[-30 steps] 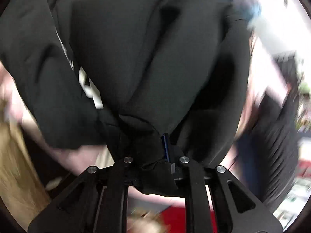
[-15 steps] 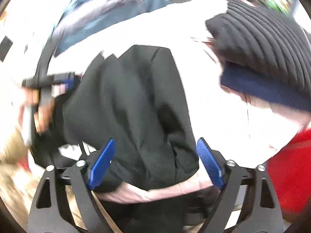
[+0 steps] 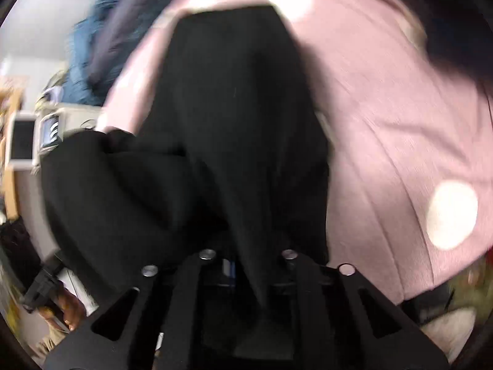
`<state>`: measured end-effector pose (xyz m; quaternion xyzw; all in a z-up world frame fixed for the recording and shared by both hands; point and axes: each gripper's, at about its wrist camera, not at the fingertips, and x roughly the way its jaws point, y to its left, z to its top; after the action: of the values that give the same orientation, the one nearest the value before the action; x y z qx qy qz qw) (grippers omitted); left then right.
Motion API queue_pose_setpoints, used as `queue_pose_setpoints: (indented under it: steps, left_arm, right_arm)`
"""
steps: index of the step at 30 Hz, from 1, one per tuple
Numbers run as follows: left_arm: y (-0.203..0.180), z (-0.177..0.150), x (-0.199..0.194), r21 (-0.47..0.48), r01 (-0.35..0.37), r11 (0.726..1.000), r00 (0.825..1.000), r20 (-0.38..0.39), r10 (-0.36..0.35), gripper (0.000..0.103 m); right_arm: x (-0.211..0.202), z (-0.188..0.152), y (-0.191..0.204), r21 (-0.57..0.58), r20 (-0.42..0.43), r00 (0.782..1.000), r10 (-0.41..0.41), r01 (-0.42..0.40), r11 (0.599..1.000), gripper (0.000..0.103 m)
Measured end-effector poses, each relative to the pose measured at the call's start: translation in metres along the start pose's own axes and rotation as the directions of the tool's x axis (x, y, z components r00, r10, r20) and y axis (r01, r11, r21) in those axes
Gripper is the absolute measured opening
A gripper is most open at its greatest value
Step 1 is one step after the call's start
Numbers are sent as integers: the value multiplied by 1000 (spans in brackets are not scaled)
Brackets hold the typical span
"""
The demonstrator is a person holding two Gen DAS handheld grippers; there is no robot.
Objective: Fold large clothes
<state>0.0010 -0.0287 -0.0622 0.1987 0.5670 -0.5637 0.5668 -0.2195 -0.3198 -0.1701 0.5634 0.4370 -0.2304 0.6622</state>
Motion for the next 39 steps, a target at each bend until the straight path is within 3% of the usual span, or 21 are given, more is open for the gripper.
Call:
queue_pose_setpoints:
  steps: [3,7,8,11,13,15,18,19,22,24,25,28,29,30,31,32,33,34,35,37,39]
  left_arm:
    - [17,-54,-10,-94,-27,995,998,-60,22,8]
    - [36,-105,-9,-242,-41,969,996,-86,20,8]
    - [37,-109,-6,-257,-39,966,996,-83,18,8]
    - [32,-115,2,-277,-29,960,997,-77,8,8]
    - [20,-107,5,-213,-54,975,996,-81,37,8]
    - [4,-92,3,-156,-31,987,998,-51,24,8]
    - [-18,-71,0,-72,22,997,1000,-14,-23,10]
    - [-24,-67,1,-50,28,998,1000,-11,-29,11]
    - [-31,-70,-6,-33,52,998,999,9,-52,31]
    - [-25,-76,-14,-58,75,995,997,28,-74,51]
    - [-20,-82,-18,-74,79,994,996,34,-77,53]
    - [-10,-90,-30,-136,83,987,995,62,-75,56]
    - [-1,-97,-39,-163,68,984,995,80,-55,61]
    - [5,-102,-46,-185,49,982,995,92,-32,68]
    - [11,-104,-50,-216,22,976,995,100,0,70]
    - [24,-113,-59,-263,-17,965,994,102,45,70]
    - [33,-120,-66,-296,-36,955,992,102,69,70]
    - [43,-127,-72,-340,-51,939,990,109,93,70]
    - [55,-137,-80,-393,-61,917,986,122,118,70]
    - [70,-147,-91,-465,-71,882,978,141,154,70]
    - [80,-154,-96,-508,-71,858,973,153,170,70]
  right_arm:
    - [-40,3,13,10,102,984,144,-146,989,5]
    - [-98,33,-6,80,290,941,172,-203,976,5]
    - [-108,43,-13,96,311,938,154,-191,977,5]
    - [-119,53,-14,44,267,963,-35,24,999,6]
    - [-113,48,-3,6,230,958,-170,174,985,20]
    - [-104,36,4,38,184,922,-341,340,940,78]
    - [-113,9,27,21,261,899,-351,359,933,80]
    - [-114,5,38,-13,270,900,-342,359,933,80]
    - [-100,-6,101,-227,299,916,-269,342,912,85]
    - [-78,-19,144,-381,242,956,-165,250,890,89]
    - [-66,-26,161,-436,199,972,-125,202,877,89]
    - [-10,-58,218,-637,-23,998,-55,28,770,89]
    - [12,-72,234,-689,-67,996,-58,-4,725,89]
    - [31,-85,243,-723,-67,992,-103,23,690,89]
    - [49,-93,248,-748,-72,984,-164,55,661,88]
    - [68,-103,250,-781,-81,968,-238,86,619,75]
    - [83,-113,250,-818,-62,954,-294,120,562,35]
    - [90,-120,247,-840,-27,943,-331,158,519,19]
    - [89,-121,239,-843,-7,940,-341,178,508,11]
    - [74,-99,222,-779,-59,968,-245,109,617,3]
    - [45,-72,200,-703,-12,980,-199,133,698,3]
